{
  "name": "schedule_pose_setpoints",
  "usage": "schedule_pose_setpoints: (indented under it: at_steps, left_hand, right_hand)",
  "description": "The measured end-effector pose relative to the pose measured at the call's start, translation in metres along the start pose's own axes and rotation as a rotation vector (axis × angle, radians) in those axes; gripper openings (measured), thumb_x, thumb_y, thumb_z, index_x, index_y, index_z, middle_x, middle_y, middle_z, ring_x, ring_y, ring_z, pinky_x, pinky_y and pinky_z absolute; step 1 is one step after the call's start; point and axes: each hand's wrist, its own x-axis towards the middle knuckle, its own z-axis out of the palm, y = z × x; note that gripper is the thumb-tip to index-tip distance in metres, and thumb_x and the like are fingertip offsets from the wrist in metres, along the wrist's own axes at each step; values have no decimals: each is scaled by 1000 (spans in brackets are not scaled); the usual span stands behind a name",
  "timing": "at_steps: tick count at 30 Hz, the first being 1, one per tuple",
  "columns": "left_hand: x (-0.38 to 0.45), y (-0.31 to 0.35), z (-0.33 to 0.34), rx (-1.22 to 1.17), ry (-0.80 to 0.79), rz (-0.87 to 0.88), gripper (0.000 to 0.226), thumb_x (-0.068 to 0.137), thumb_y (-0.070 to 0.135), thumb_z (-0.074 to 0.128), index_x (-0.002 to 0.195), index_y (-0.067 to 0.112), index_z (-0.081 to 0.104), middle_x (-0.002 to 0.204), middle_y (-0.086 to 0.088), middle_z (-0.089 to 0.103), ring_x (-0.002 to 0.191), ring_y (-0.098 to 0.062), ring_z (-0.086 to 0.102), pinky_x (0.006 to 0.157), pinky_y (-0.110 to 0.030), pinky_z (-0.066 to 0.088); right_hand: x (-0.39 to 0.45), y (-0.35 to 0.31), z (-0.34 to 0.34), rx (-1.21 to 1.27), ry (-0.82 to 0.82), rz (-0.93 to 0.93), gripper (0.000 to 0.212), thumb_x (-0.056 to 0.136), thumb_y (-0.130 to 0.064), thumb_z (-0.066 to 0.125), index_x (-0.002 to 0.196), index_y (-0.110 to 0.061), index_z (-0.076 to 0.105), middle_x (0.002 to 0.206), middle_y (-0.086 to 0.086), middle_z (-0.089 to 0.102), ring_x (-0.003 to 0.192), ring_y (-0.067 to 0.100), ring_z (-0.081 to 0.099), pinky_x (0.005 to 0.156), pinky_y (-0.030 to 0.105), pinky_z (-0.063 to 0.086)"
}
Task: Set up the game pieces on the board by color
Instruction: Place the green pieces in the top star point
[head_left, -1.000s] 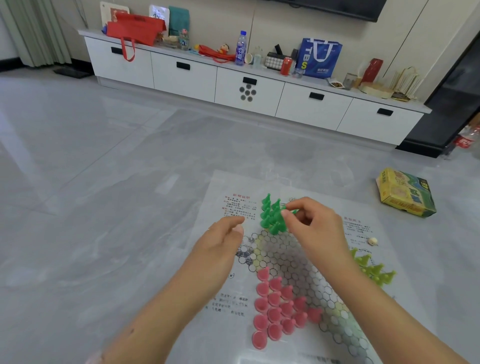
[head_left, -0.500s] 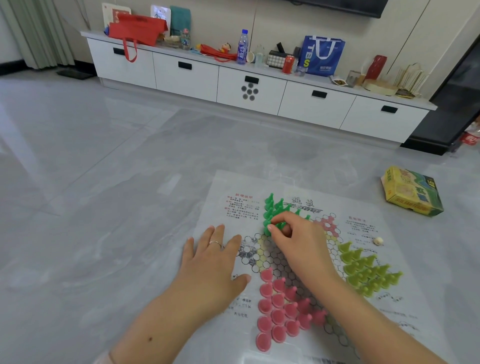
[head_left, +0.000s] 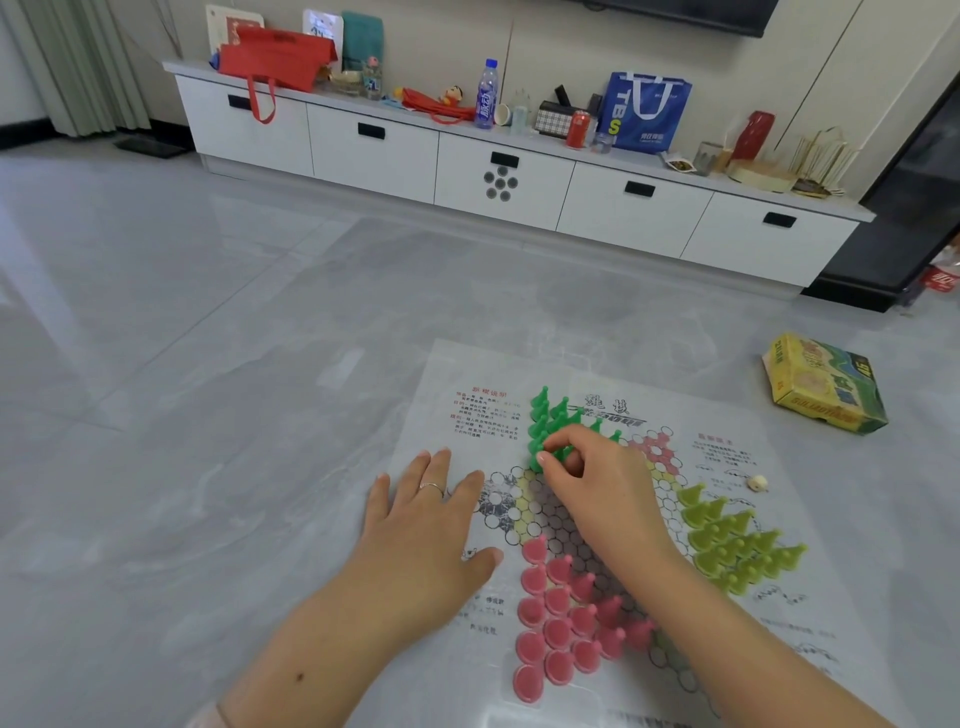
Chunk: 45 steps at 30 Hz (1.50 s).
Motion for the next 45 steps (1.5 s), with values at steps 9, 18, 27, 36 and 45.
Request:
schedule_pose_setpoints:
  at_steps: [9,18,27,36,45]
  left_hand:
    - [-1,0,-6,-84,233,-27,64,92,47,37,145,32,4,156,4,-1,144,-16,-2,117,-38,5]
    - [-7,-2,-4,-25,201,-48,61,93,48,31,144,35,1,156,4,-4,144,-16,-7,118,-39,2]
    - [-9,-1,-12,23,236,-75,62,92,49,33,145,33,5,155,3,6,143,-15,9,116,-33,15]
    - [-11,-2,-3,27,205,-19,57,92,48,32,144,36,10,155,6,7,143,-13,10,115,-30,13]
    - [-14,-5,2,96,126,-14,60,94,50,25,145,38,-5,156,4,-10,144,-15,-6,118,-38,4]
  right_hand:
    - [-1,-2,-3,-12,-28,16,11,87,-21,61,96,-17,66,52,-14,45,47,2,43,52,8,40]
    - [-7,15,-75,83,230,28,9,88,-22,57,82,-24,63,60,-4,62,52,8,53,52,15,41]
    - [-10,146,-125,-454,-144,285,26,89,-21,55,114,-24,61,113,8,54,107,28,52,86,28,38]
    - [2,128,-121,-479,-214,35,17,91,-13,51,103,-17,64,98,-1,54,98,19,55,71,18,30]
    - [-18,18,-76,-337,-392,-316,24,92,-27,51,115,-25,53,106,-13,57,94,1,48,85,16,41]
